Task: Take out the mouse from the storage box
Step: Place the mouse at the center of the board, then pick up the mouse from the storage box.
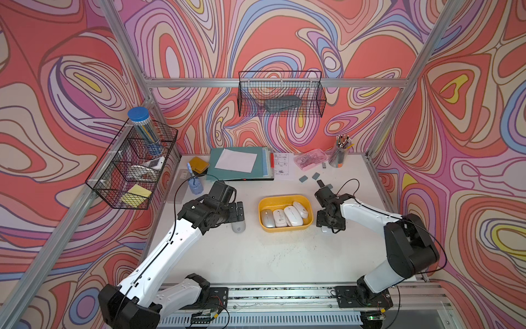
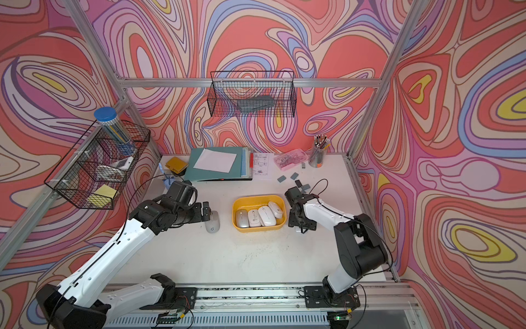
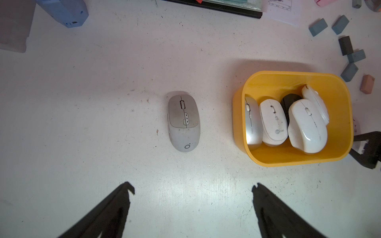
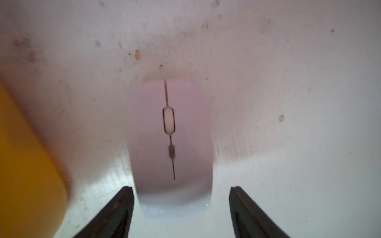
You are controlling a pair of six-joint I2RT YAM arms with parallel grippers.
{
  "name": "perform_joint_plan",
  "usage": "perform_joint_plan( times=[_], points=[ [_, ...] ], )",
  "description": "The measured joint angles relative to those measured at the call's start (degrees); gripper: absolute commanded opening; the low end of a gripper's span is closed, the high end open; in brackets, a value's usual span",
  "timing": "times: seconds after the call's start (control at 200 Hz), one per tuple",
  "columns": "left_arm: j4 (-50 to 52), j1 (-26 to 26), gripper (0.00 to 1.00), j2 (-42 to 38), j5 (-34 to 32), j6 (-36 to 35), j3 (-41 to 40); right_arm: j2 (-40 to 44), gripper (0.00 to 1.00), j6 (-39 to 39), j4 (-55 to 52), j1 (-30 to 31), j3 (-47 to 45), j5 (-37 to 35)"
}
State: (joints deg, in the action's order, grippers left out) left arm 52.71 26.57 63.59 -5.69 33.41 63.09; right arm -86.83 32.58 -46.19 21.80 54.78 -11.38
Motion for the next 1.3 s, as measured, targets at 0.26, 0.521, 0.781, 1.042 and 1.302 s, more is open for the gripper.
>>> perform_joint_plan(
  times=[0.26,0.521,0.781,1.042,1.302],
  points=[
    [0.02,0.00,0.97,-0.02,0.00,-0.02,-0.11,8.44,0.79,-5.27,1.77,3.89,9.29,9.73],
    [0.02,0.00,0.97,0.00,0.02,-0.20,-0.15,-5.88,0.89,-8.55,6.88,15.47,11.67,11.41],
    [0.00,0.00,0.97,0.00,0.22,-0.44,-0.17,-10.34,0.89,-10.08,9.31,15.50,12.00,10.19],
    [-0.02,0.00,0.97,0.00,0.22,-0.44,-0.17,-16.33,0.72,-10.88,9.40,16.04,14.64,9.44],
    [-0.02,0.00,0.97,-0.02,0.22,-0.44,-0.17,-17.57,0.57,-10.19,8.13,17.73,16.76,4.59]
  ],
)
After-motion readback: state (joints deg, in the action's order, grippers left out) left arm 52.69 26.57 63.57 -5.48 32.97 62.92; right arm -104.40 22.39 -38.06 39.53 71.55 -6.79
